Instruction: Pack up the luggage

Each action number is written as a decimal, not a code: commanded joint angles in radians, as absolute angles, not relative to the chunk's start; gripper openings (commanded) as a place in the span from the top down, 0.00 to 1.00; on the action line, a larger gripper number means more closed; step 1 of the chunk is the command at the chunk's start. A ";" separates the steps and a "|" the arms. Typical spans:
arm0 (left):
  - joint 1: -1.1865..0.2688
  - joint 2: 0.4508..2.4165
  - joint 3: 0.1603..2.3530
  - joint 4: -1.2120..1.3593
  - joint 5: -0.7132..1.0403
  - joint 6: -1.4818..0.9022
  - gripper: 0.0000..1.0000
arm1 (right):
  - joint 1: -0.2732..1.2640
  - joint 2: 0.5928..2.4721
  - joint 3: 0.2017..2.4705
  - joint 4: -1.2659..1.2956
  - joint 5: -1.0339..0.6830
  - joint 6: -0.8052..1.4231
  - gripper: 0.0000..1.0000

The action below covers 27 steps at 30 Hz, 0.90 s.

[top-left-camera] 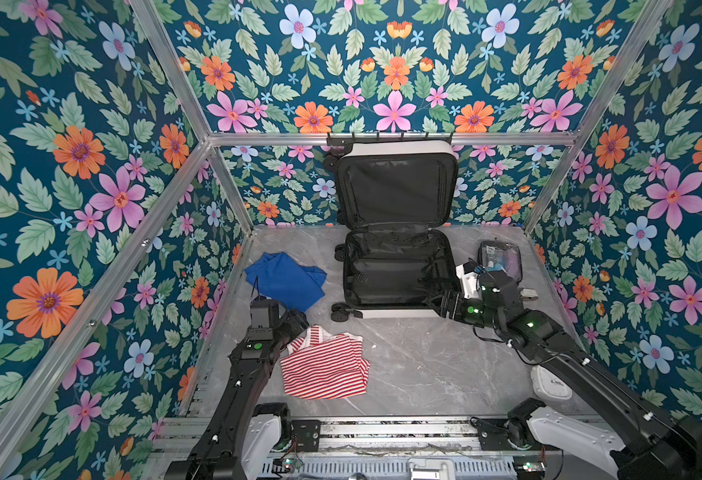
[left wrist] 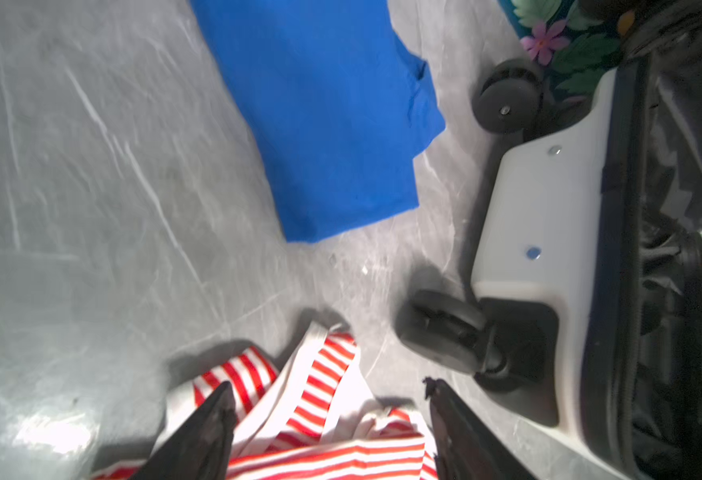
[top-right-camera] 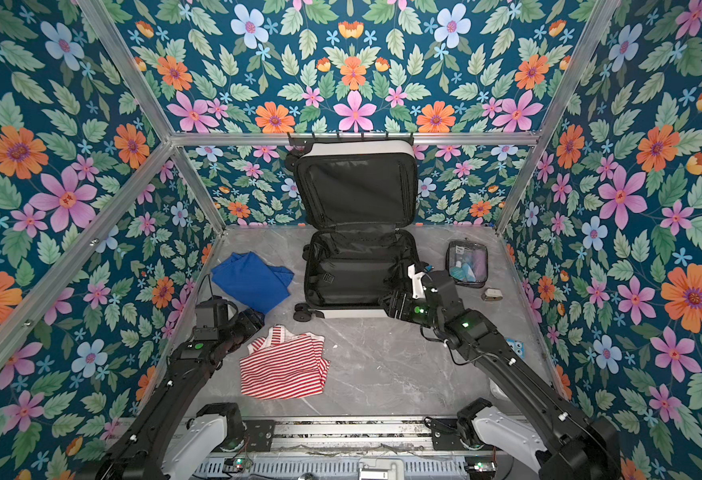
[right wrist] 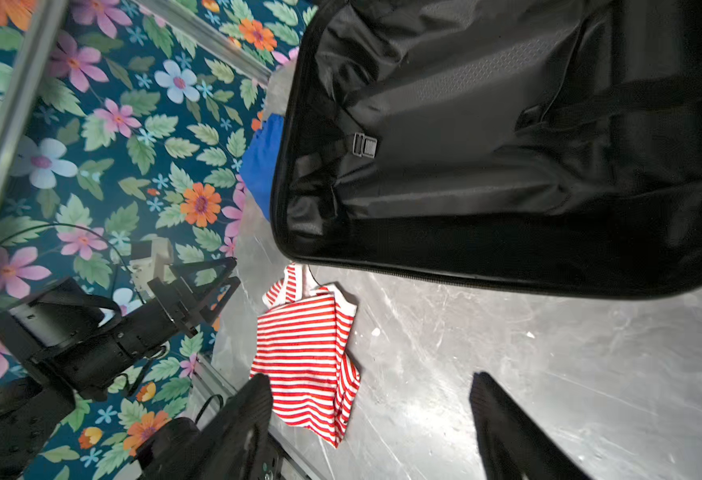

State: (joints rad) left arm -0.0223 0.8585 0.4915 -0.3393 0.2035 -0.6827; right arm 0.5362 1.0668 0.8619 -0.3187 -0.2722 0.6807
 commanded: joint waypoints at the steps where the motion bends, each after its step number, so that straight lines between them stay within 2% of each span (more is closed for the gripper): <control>1: -0.023 0.804 0.472 -0.391 0.226 -0.715 0.25 | 0.606 1.140 0.877 -0.270 -0.205 0.725 0.24; 11: -0.023 0.750 0.574 -0.543 0.242 -0.679 0.23 | 0.779 1.438 1.013 -0.206 -0.204 0.785 0.21; 17: -0.023 0.711 0.521 -0.532 0.261 -0.731 0.21 | 0.899 1.560 1.096 -0.222 -0.211 0.793 0.16; 27: -0.023 0.676 0.401 -0.495 0.271 -0.774 0.21 | 1.010 1.704 1.111 -0.226 -0.268 0.867 0.16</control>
